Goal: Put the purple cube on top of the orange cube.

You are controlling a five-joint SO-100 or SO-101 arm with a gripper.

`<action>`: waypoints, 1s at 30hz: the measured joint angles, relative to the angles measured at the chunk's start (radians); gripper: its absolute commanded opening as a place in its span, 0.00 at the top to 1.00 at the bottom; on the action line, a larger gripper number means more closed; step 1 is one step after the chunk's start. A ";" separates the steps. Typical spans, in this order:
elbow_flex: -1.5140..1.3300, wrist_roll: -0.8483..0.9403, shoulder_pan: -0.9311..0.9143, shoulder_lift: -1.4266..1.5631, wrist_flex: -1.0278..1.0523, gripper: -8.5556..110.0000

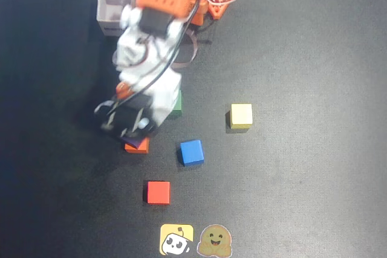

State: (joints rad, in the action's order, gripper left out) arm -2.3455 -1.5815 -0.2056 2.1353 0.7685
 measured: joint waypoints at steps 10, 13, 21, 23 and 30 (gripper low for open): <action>-0.305 0.069 0.100 0.469 0.046 0.93; -0.380 0.069 0.117 0.600 0.072 0.93; -0.529 0.075 0.170 0.856 0.141 0.93; -0.529 0.075 0.172 0.885 0.160 0.93; -0.532 0.060 0.207 0.931 0.249 0.93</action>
State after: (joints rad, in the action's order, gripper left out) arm -2.8777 -1.5217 0.0015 3.0664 1.0170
